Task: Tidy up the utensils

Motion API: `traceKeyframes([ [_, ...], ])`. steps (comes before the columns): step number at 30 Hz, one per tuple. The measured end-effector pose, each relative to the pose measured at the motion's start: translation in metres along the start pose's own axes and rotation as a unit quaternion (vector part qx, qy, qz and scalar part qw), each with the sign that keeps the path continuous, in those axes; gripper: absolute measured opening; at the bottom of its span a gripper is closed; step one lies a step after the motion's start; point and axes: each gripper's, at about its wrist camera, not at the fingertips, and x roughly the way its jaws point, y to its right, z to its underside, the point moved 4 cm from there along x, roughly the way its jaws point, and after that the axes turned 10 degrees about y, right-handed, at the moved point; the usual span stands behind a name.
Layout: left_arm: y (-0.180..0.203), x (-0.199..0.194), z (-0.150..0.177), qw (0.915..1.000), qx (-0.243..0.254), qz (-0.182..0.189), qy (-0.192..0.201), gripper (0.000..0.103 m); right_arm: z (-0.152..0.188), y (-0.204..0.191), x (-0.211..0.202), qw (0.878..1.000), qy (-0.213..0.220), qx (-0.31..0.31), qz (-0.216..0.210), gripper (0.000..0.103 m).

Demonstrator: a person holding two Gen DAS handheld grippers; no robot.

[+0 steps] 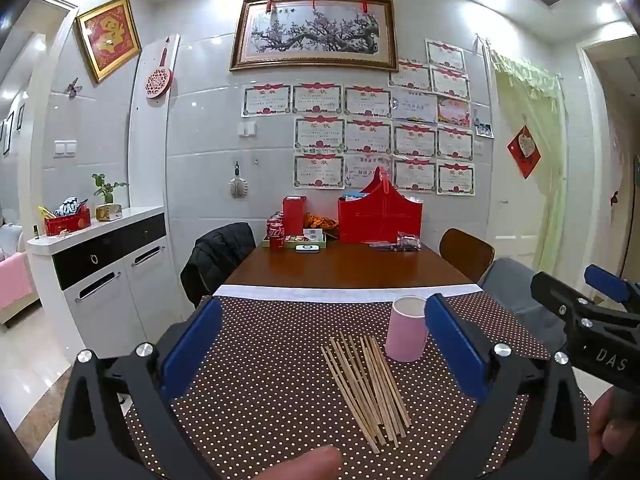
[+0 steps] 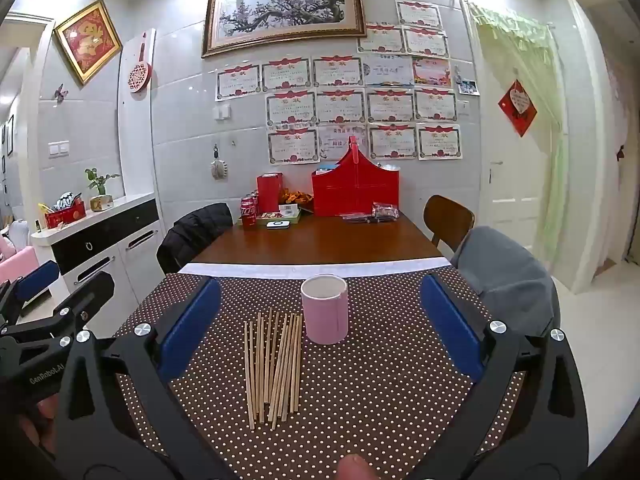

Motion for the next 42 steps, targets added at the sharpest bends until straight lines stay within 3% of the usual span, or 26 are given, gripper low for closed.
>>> traceKeyframes([
  [42, 0.006, -0.003, -0.004, 1.0000, 0.002, 0.002, 0.006, 0.100, -0.014, -0.003, -0.003, 1.000, 0.011, -0.004, -0.003, 0.097],
])
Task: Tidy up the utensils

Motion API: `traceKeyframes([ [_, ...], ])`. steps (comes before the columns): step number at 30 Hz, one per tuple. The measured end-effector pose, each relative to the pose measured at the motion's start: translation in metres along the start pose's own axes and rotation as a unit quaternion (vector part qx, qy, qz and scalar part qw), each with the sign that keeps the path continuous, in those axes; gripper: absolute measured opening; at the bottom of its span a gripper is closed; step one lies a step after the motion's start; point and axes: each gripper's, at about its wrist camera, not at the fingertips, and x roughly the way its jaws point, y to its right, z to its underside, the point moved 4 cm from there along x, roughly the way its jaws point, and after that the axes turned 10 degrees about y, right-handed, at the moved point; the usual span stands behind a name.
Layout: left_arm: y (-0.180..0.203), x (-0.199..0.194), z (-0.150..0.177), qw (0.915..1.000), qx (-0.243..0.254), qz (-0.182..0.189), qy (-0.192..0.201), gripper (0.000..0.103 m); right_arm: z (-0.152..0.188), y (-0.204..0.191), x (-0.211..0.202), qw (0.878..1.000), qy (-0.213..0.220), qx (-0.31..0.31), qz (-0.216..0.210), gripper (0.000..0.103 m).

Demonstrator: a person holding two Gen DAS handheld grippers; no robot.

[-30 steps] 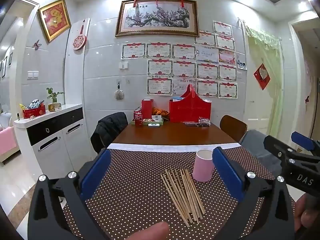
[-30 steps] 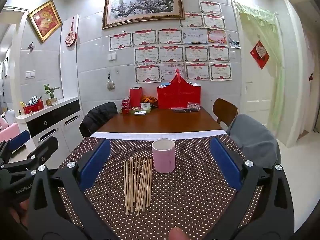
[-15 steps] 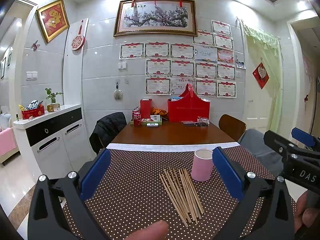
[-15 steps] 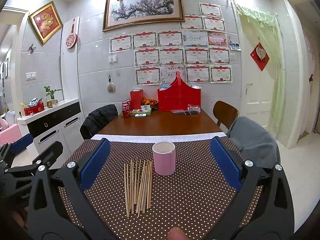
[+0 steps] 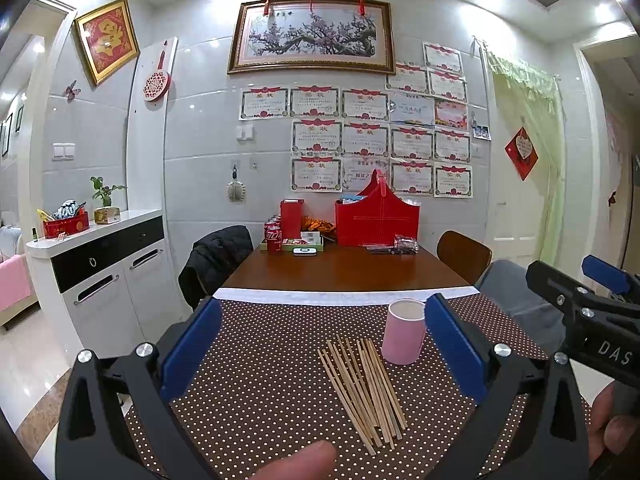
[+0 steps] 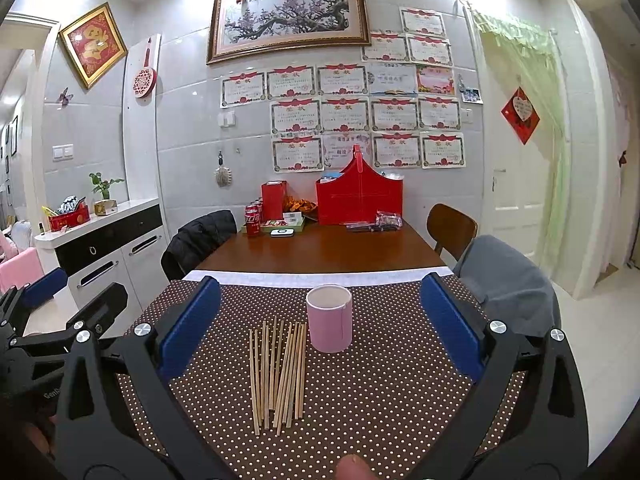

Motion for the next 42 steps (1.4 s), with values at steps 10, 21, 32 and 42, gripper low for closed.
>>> traceKeyframes([
  [10, 0.000, 0.000, 0.001, 1.0000, 0.000, -0.001, 0.000, 0.100, 0.003, -0.001, -0.002, 1.000, 0.000, 0.000, -0.002, 0.097],
  [21, -0.005, 0.011, 0.006, 0.9999, -0.003, -0.002, -0.010, 0.100, 0.004, -0.002, 0.005, 1.000, -0.007, -0.005, -0.002, 0.097],
  [32, -0.023, 0.068, 0.051, 0.9966, -0.008, -0.030, -0.076, 0.100, 0.028, 0.012, 0.057, 0.998, -0.054, -0.017, 0.006, 0.097],
  [42, -0.027, 0.147, 0.136, 0.9796, 0.007, -0.036, -0.197, 0.100, 0.075, 0.028, 0.121, 0.991, -0.133, -0.008, 0.007, 0.097],
])
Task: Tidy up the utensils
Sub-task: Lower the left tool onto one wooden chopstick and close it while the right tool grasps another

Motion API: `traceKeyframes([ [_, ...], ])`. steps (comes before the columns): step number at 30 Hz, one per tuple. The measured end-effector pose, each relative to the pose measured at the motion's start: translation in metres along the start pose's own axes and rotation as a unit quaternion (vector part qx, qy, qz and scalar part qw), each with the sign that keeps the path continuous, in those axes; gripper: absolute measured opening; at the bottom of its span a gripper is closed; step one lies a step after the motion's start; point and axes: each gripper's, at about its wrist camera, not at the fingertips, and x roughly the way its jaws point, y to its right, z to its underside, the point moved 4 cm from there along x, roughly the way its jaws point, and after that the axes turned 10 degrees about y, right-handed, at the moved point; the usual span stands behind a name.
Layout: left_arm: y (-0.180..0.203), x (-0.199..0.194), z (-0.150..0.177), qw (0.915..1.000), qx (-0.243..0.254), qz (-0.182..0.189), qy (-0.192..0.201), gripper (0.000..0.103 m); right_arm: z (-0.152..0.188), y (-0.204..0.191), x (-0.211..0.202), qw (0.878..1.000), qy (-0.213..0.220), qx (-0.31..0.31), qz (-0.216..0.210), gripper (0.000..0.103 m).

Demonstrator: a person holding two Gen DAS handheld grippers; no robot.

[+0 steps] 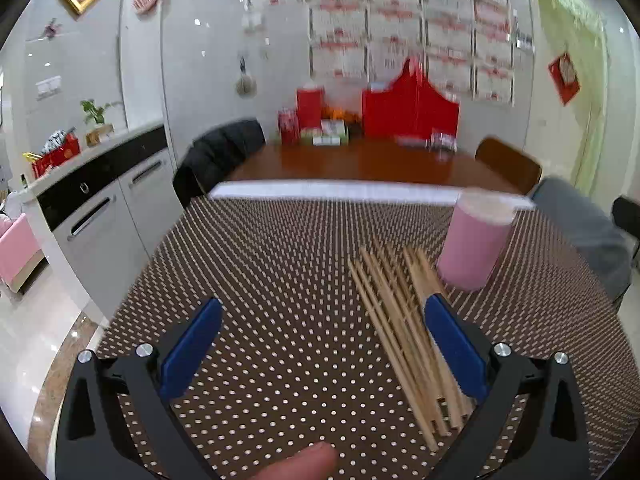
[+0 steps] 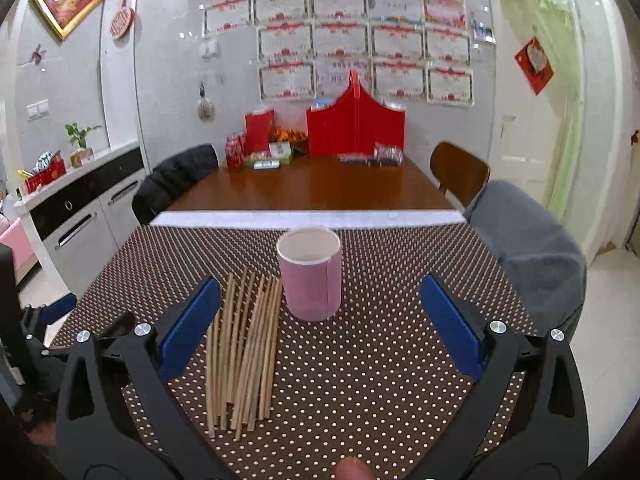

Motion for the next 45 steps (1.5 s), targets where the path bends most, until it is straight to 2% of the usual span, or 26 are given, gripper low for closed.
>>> traceKeyframes([
  [9, 0.011, 0.075, 0.052, 0.9942, 0.011, 0.007, -0.107, 0.100, 0.041, 0.018, 0.068, 0.996, -0.089, 0.008, 0.001, 0.097],
  [15, 0.017, 0.100, 0.075, 0.9891, 0.013, 0.008, -0.146, 0.100, 0.062, 0.019, 0.102, 0.990, -0.138, 0.003, -0.017, 0.097],
  [21, 0.011, 0.110, 0.078, 0.9860, -0.005, 0.007, -0.166, 0.100, 0.082, 0.019, 0.132, 0.982, -0.181, 0.003, -0.045, 0.097],
  [26, 0.003, 0.111, 0.071, 0.9857, 0.000, 0.001, -0.168, 0.100, 0.097, 0.006, 0.150, 0.974, -0.213, -0.018, -0.069, 0.097],
  [31, -0.010, 0.108, 0.075, 0.9858, -0.006, 0.003, -0.168, 0.100, 0.110, -0.006, 0.169, 0.968, -0.236, -0.037, -0.074, 0.097],
  [34, -0.004, 0.108, 0.074, 0.9860, -0.006, 0.001, -0.167, 0.100, 0.113, -0.013, 0.178, 0.966, -0.242, -0.049, -0.080, 0.090],
  [35, -0.004, 0.108, 0.074, 0.9860, -0.006, 0.002, -0.167, 0.100, 0.113, -0.014, 0.184, 0.965, -0.245, -0.058, -0.076, 0.085],
  [43, -0.004, 0.109, 0.073, 0.9861, -0.005, 0.003, -0.166, 0.100, 0.112, -0.016, 0.196, 0.962, -0.253, -0.067, -0.083, 0.079],
  [45, -0.003, 0.111, 0.072, 0.9859, -0.004, 0.003, -0.167, 0.100, 0.109, -0.019, 0.204, 0.960, -0.255, -0.082, -0.077, 0.070],
])
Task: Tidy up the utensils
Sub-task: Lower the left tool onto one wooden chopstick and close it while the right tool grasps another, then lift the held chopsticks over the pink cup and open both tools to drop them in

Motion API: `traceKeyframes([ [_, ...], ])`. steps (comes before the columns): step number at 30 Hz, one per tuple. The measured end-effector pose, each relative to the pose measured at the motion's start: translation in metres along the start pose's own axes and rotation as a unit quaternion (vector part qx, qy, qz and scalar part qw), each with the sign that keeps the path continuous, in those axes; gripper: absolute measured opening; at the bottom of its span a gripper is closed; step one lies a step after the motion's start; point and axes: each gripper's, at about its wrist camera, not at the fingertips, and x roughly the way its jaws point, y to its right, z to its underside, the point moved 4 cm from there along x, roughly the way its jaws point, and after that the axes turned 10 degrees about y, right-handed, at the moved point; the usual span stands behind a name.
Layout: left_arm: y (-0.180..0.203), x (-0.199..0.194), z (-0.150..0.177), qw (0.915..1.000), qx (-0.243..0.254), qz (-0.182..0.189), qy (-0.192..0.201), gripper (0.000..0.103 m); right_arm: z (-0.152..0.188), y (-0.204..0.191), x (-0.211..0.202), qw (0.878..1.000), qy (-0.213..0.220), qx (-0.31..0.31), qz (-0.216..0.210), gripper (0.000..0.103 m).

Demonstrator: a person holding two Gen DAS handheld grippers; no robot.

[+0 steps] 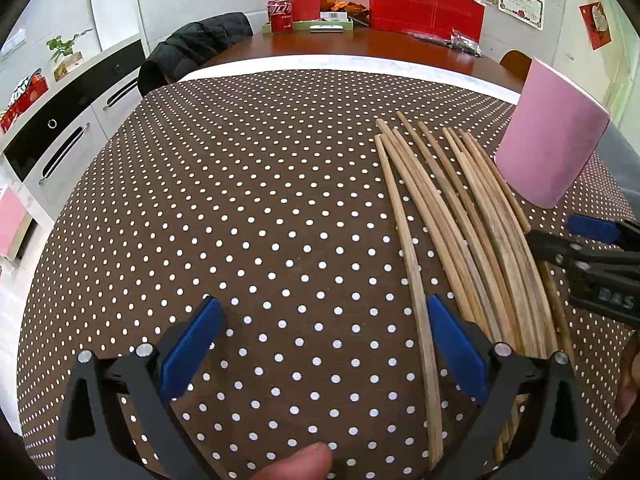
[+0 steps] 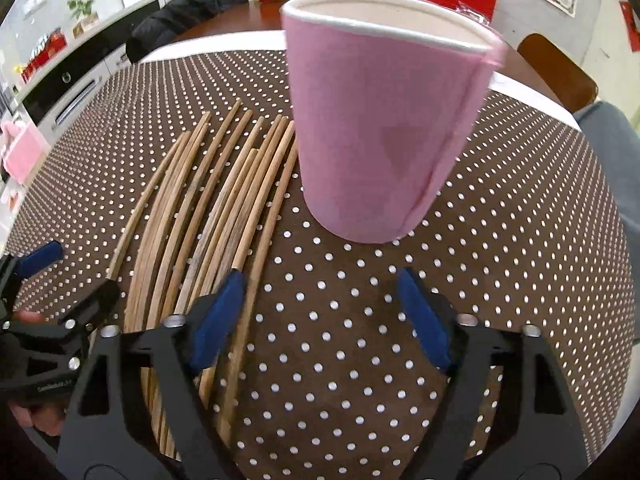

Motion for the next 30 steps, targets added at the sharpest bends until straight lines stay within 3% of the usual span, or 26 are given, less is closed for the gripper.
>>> traceKeyframes([
  [7, 0.007, 0.016, -0.021, 0.9996, 0.021, 0.008, -0.014, 0.100, -0.017, -0.018, 0.017, 1.000, 0.005, -0.009, -0.002, 0.038],
  [9, 0.009, 0.022, -0.027, 0.9994, 0.020, 0.019, -0.021, 0.098, -0.021, -0.024, 0.019, 1.000, 0.008, -0.016, -0.009, 0.021],
  [11, 0.014, 0.019, -0.033, 0.9989, 0.033, 0.032, -0.012, 0.072, -0.023, -0.031, 0.020, 1.000, 0.008, -0.017, -0.016, 0.006],
  [12, 0.015, 0.018, -0.035, 0.9988, 0.034, 0.034, -0.010, 0.062, -0.022, -0.032, 0.020, 1.000, 0.008, -0.015, -0.019, 0.006],
  [14, 0.014, 0.015, -0.040, 0.9987, 0.036, 0.035, -0.007, 0.014, -0.017, -0.031, 0.015, 0.999, 0.013, -0.003, -0.031, 0.006],
  [16, 0.010, 0.016, -0.043, 0.9982, 0.024, 0.053, -0.013, 0.005, -0.009, -0.025, 0.007, 0.999, 0.022, 0.009, -0.042, 0.006],
  [22, 0.001, 0.008, -0.043, 0.9967, -0.005, 0.081, 0.008, 0.005, 0.007, -0.011, -0.019, 0.993, 0.057, 0.062, -0.088, 0.006],
  [30, 0.005, -0.032, -0.083, 0.9865, -0.025, 0.124, 0.104, 0.005, 0.001, 0.003, -0.074, 0.971, 0.141, 0.114, -0.155, 0.006],
])
